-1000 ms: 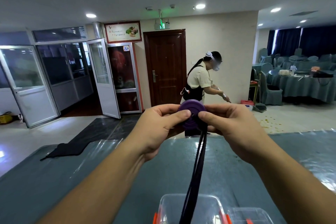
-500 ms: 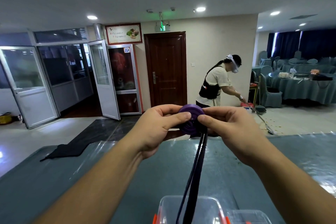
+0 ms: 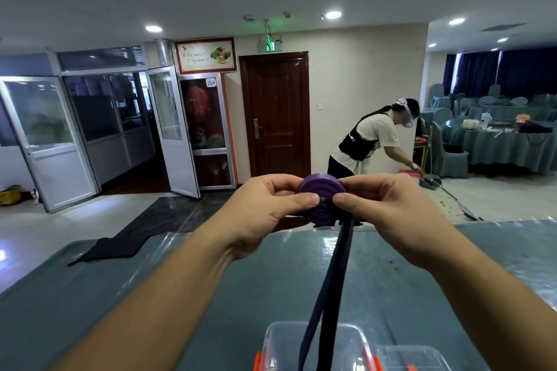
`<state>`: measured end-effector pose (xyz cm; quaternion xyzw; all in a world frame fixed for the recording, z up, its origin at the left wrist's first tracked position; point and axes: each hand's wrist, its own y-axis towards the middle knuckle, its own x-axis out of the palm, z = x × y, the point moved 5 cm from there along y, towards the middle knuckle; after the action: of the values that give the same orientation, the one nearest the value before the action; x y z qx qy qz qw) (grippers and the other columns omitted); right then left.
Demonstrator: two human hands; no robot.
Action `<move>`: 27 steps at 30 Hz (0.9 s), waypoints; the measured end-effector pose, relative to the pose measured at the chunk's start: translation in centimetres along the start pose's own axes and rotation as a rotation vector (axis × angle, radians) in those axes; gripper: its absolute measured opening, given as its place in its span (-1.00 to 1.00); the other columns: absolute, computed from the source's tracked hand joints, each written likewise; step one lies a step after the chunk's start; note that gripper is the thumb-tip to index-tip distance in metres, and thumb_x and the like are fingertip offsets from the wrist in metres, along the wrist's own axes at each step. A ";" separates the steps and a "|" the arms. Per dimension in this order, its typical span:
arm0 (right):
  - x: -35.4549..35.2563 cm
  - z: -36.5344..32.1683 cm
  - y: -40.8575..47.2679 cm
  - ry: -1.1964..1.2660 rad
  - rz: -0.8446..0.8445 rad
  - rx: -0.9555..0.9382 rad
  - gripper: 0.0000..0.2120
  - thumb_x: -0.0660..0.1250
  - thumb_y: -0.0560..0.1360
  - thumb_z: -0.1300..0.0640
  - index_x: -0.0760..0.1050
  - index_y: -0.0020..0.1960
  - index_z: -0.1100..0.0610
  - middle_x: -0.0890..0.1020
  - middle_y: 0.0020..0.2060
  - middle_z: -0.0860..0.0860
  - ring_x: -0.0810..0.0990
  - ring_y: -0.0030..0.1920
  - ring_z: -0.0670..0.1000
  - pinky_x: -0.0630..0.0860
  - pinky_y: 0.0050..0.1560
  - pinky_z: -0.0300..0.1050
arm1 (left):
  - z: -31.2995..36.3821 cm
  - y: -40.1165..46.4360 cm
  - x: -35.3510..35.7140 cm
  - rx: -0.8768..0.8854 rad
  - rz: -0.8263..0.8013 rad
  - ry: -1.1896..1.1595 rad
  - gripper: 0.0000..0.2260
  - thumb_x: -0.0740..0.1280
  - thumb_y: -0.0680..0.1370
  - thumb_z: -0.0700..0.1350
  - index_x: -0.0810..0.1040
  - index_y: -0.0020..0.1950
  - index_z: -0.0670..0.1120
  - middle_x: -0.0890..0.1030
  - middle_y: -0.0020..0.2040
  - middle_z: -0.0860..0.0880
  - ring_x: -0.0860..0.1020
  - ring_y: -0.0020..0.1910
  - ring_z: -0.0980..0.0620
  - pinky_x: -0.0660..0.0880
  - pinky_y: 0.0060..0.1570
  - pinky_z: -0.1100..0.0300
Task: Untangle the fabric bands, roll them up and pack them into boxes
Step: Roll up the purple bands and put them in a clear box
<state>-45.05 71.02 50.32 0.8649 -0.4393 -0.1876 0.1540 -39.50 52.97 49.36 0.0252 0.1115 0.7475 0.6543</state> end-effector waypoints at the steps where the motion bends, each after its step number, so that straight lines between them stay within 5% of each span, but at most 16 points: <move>1: 0.0 0.0 0.0 -0.026 -0.031 0.014 -0.80 0.43 0.53 0.30 0.70 0.10 0.10 0.79 -0.08 0.02 0.77 -0.02 0.00 0.64 0.01 -0.27 | 0.1 0.0 -0.1 -0.005 -0.013 0.046 -0.77 0.50 0.51 -0.24 0.68 0.16 -0.17 0.75 0.03 -0.16 0.73 0.06 -0.10 0.64 0.16 0.05; 4: 0.2 -0.3 0.1 -0.111 -0.108 0.047 -0.79 0.44 0.53 0.27 0.70 0.12 0.08 0.79 -0.08 -0.02 0.77 -0.02 -0.02 0.65 0.02 -0.26 | 0.8 0.0 -0.1 0.021 -0.045 0.159 -0.77 0.52 0.51 -0.24 0.69 0.16 -0.17 0.76 0.02 -0.15 0.73 0.04 -0.09 0.66 0.09 0.13; 8: 0.2 -0.3 0.3 0.006 0.020 0.033 -0.81 0.47 0.50 0.25 0.71 0.09 0.09 0.78 -0.09 0.05 0.77 -0.02 0.07 0.69 0.05 -0.02 | 0.9 0.0 -0.2 0.044 0.031 0.013 -0.79 0.48 0.52 -0.25 0.69 0.16 -0.18 0.76 0.01 -0.17 0.74 0.00 -0.07 0.65 0.01 0.18; 11: 0.2 0.1 0.1 0.061 0.062 0.024 -0.83 0.46 0.50 0.23 0.71 0.07 0.08 0.78 -0.10 0.06 0.77 -0.06 0.08 0.68 -0.07 -0.14 | -0.1 0.1 0.1 0.055 0.071 -0.098 -0.69 0.49 0.45 -0.15 0.69 0.19 -0.17 0.76 0.04 -0.16 0.72 0.03 -0.04 0.61 0.05 0.17; 13: 0.1 0.5 0.1 0.023 0.051 0.041 -0.85 0.45 0.52 0.21 0.72 0.07 0.08 0.78 -0.10 0.07 0.76 -0.02 0.15 0.70 0.02 -0.05 | -0.8 0.0 0.4 0.039 0.081 -0.149 -0.66 0.49 0.42 -0.13 0.69 0.17 -0.18 0.75 0.03 -0.16 0.72 0.01 -0.02 0.61 0.02 0.18; 19: 0.4 -0.4 0.2 -0.088 -0.071 0.039 -0.84 0.43 0.55 0.23 0.70 0.10 0.08 0.79 -0.11 -0.03 0.77 -0.09 -0.07 0.61 -0.09 -0.33 | -0.1 -0.3 0.1 0.014 0.008 0.062 -0.76 0.51 0.52 -0.25 0.69 0.18 -0.16 0.75 0.04 -0.16 0.73 0.06 -0.12 0.67 0.10 0.08; 27: 0.1 0.0 0.1 0.040 0.024 0.015 -0.85 0.44 0.51 0.22 0.72 0.05 0.09 0.78 -0.12 0.07 0.75 -0.14 0.03 0.62 -0.16 -0.28 | -0.5 -0.4 0.6 0.052 0.097 -0.137 -0.73 0.48 0.49 -0.24 0.67 0.19 -0.20 0.74 0.08 -0.21 0.70 0.13 -0.16 0.60 0.27 -0.05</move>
<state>-45.03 70.87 50.32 0.8644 -0.4479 -0.1648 0.1584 -39.31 53.51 48.75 0.0989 0.0845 0.7716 0.6227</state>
